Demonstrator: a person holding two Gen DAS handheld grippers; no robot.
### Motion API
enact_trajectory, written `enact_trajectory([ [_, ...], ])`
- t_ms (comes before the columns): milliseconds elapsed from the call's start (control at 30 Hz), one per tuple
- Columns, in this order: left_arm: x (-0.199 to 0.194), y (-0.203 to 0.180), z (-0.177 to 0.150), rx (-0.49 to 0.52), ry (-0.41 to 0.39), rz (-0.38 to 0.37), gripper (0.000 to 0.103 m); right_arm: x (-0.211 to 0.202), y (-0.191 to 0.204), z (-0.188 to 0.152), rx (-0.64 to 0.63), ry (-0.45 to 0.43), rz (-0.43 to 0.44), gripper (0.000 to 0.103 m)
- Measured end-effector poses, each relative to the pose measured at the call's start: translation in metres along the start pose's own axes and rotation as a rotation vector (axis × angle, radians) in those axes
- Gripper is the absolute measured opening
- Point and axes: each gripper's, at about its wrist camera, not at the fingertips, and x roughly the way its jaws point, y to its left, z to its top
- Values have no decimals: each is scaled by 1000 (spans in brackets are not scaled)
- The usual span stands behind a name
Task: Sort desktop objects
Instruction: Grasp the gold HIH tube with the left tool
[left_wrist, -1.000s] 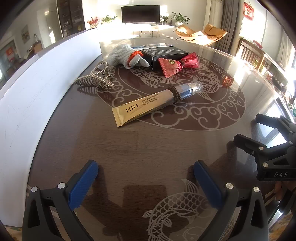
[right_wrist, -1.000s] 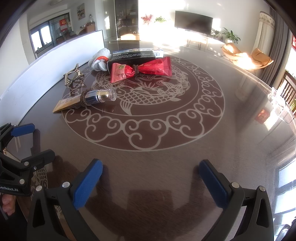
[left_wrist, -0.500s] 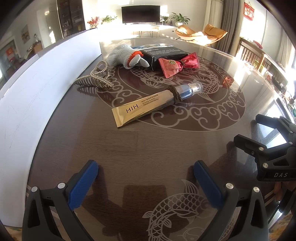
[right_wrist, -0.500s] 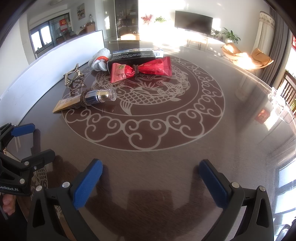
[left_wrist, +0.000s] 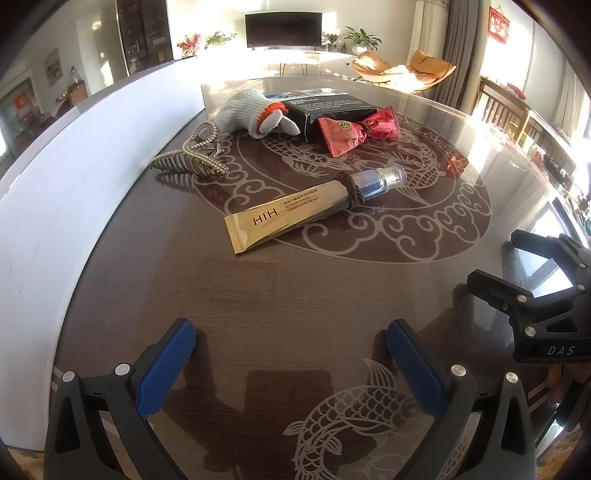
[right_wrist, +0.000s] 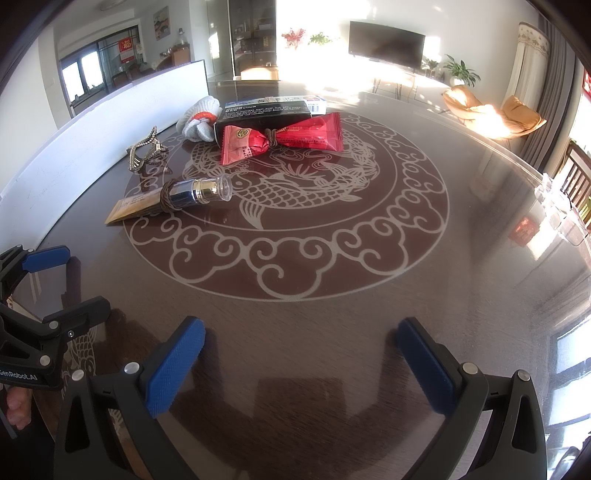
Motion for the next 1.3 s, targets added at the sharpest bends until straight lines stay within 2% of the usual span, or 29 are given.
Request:
enact_trajectory([
  [600, -1, 2, -1, -14, 2, 8, 103, 0, 0, 0, 0, 0, 0, 103],
  [733, 1, 3, 2, 8, 23, -3, 103, 0, 0, 0, 0, 0, 0, 103],
  [800, 4, 6, 8, 64, 39, -34, 103, 0, 0, 0, 0, 0, 0, 103],
  [867, 4, 13, 15, 110, 48, -28, 103, 0, 0, 0, 0, 0, 0, 103],
  [900, 0, 18, 20, 119, 26, -29, 103, 0, 0, 0, 0, 0, 0, 103],
  [967, -11, 26, 31, 119, -25, -83, 103, 0, 0, 0, 0, 0, 0, 103],
  [1033, -15, 27, 46, 146, -43, -123, 103, 0, 0, 0, 0, 0, 0, 103],
  [1133, -9, 13, 70, 245, -65, -91, 103, 0, 0, 0, 0, 0, 0, 103],
  [1200, 5, 0, 81, 310, -47, -79, 103, 0, 0, 0, 0, 0, 0, 103],
  [1300, 29, -18, 86, 394, -3, -103, 103, 0, 0, 0, 0, 0, 0, 103],
])
